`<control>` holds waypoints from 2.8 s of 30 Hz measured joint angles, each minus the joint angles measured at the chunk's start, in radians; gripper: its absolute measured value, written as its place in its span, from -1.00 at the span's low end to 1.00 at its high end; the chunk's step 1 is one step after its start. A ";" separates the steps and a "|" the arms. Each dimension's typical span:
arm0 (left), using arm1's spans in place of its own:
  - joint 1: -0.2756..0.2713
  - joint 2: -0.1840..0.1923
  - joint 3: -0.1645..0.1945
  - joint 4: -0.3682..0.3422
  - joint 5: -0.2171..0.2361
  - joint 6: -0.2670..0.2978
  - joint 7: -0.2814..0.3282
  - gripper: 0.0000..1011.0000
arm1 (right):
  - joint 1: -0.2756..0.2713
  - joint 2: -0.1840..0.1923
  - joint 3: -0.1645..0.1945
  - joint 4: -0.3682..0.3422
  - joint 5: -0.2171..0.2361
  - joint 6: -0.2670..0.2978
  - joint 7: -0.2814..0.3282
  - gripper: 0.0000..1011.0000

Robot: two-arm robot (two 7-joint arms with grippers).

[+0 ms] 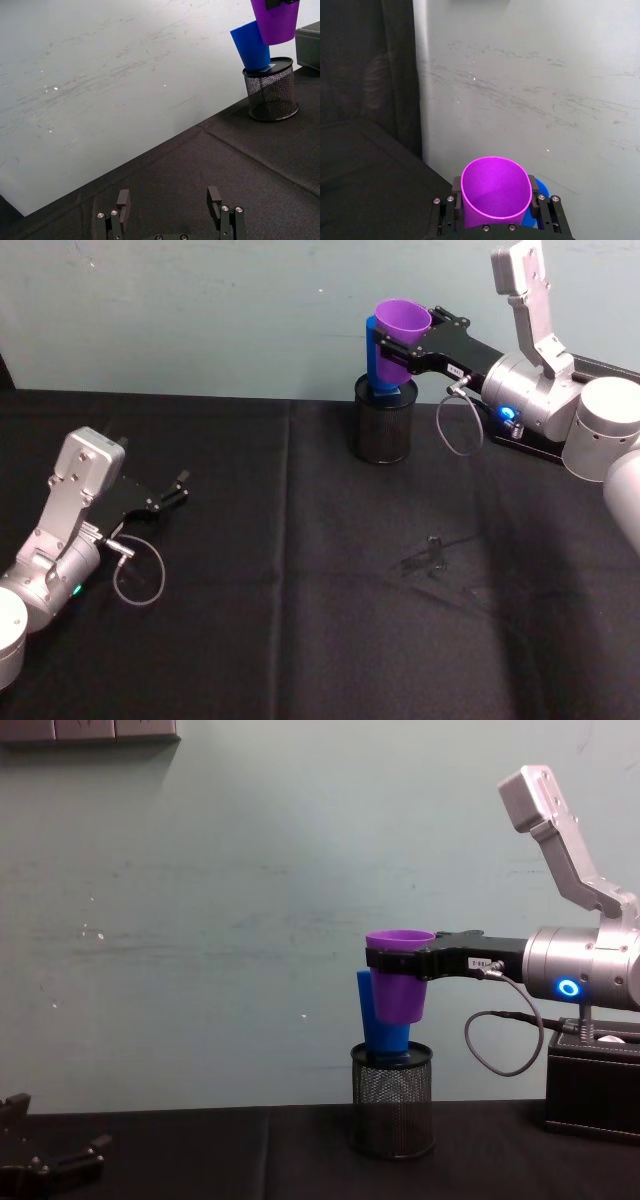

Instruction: Pick up one cup with a gripper and tap it against the other cup.

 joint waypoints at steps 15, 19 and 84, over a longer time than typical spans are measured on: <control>0.000 0.000 0.000 0.000 0.000 0.000 0.000 0.99 | 0.000 0.000 0.000 0.000 0.000 0.000 0.000 0.47; 0.000 0.000 0.000 0.000 0.000 0.000 0.000 0.99 | 0.000 0.000 0.000 0.000 0.000 0.000 0.000 0.47; 0.000 0.000 0.000 0.000 0.000 0.000 0.000 0.99 | -0.290 0.212 -0.010 -0.570 0.156 0.246 0.052 0.47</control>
